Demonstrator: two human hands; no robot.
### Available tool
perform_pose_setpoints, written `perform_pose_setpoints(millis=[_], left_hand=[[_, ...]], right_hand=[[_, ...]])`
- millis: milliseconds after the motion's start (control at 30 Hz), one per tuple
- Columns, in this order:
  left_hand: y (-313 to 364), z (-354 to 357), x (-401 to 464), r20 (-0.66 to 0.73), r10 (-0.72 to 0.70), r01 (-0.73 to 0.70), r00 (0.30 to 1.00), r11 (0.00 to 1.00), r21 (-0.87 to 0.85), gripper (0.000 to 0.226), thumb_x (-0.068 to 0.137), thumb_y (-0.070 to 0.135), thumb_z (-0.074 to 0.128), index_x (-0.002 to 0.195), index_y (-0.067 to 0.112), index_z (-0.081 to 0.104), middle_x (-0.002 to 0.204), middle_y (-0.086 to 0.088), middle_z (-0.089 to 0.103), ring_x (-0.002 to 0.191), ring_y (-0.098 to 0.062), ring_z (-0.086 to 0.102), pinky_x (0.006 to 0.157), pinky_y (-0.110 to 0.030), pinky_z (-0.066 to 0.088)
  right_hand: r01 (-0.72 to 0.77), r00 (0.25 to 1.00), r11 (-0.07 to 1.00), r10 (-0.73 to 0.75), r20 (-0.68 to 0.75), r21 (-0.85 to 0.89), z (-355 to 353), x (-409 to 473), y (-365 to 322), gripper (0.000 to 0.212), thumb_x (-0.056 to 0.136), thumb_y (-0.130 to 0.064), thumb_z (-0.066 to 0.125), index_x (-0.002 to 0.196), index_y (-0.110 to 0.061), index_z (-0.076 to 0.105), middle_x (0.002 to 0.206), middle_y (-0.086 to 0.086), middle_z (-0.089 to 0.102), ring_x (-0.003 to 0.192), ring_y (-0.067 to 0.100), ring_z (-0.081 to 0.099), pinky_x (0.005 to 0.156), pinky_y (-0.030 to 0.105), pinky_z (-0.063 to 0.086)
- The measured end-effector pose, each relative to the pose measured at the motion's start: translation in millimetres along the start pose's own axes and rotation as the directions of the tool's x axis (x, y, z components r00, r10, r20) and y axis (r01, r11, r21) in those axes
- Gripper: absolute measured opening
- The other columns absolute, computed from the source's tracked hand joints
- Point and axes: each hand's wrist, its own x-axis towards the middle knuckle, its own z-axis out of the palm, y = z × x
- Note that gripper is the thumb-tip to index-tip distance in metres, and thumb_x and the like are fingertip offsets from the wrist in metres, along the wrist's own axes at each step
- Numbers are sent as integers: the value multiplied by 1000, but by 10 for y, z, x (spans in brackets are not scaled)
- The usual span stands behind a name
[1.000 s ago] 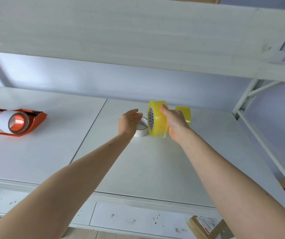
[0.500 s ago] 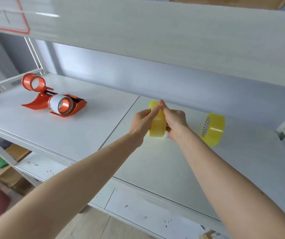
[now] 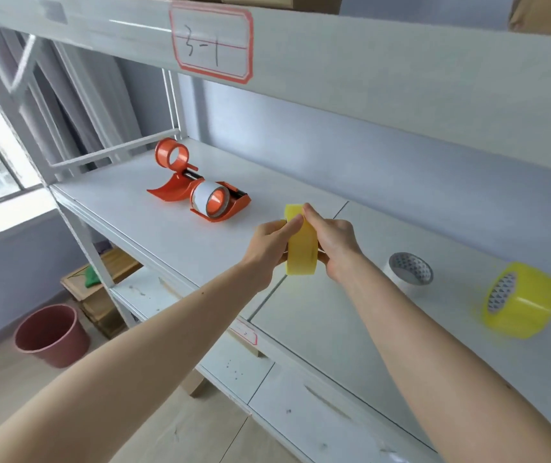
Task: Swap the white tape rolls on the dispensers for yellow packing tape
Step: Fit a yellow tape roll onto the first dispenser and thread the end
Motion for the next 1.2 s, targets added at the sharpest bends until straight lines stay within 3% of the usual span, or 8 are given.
perform_pose_setpoints(millis=[267,467,567,733,867,1000,1067,1200], left_hand=[[212,-1260,176,-71,27,-26,997,1000,6,44,97,45,59,117,6,69,113,-13,74,108,-29,70,102,-45,53],[395,-2142,322,-43,63,-62,997,998,29,42,101,39,53,121,4,68,105,-8,73,97,-23,70,88,-35,54],[421,-2401,423,-65,73,-71,995,997,29,43,101,40,53,120,4,68,114,-17,72,107,-32,69,96,-42,55],[502,-2737,681,-96,76,-74,992,997,17,52,90,50,61,115,5,71,116,-20,72,112,-36,68,103,-49,52],[549,-2904,955,-64,99,-98,993,995,21,43,101,34,56,116,-4,67,111,-21,72,100,-28,68,100,-45,53],[613,-2945,1214,-58,113,-110,992,992,56,34,101,37,56,99,7,71,95,-14,70,90,-28,65,86,-45,54],[647,-2970,1340,-83,119,-113,989,991,74,29,98,41,58,92,16,72,95,-13,72,91,-30,68,88,-47,56],[729,-3091,1622,-209,175,-160,962,983,88,29,98,41,58,112,18,69,113,-10,72,99,-24,68,86,-39,57]], right_hand=[[16,1000,1000,-16,27,6,1324,49,-133,35,83,-46,76,75,-14,65,84,5,66,81,24,65,86,43,58],[11,1000,998,-11,-3,63,2257,130,-208,50,77,-48,80,106,-9,70,103,11,74,97,30,72,90,50,59],[1,1000,998,-1,-3,61,2530,211,-218,40,80,-46,78,94,-11,66,95,7,70,95,28,70,91,48,58],[-20,998,998,24,-61,62,2890,426,-309,49,77,-54,77,89,-9,64,99,5,58,89,25,66,83,43,60],[-47,997,997,51,-64,60,3059,651,-405,40,85,-48,74,71,-13,58,75,3,61,66,19,60,66,29,54],[-42,996,995,48,-74,90,3156,897,-482,44,81,-50,76,91,-9,65,89,8,68,79,28,67,78,40,60],[-40,995,996,47,-91,86,3168,979,-536,43,84,-50,74,91,-9,63,88,7,67,76,25,66,67,34,57],[-43,985,991,63,-162,125,3197,1167,-631,40,87,-47,71,76,-12,55,78,2,60,64,16,57,50,26,43]])
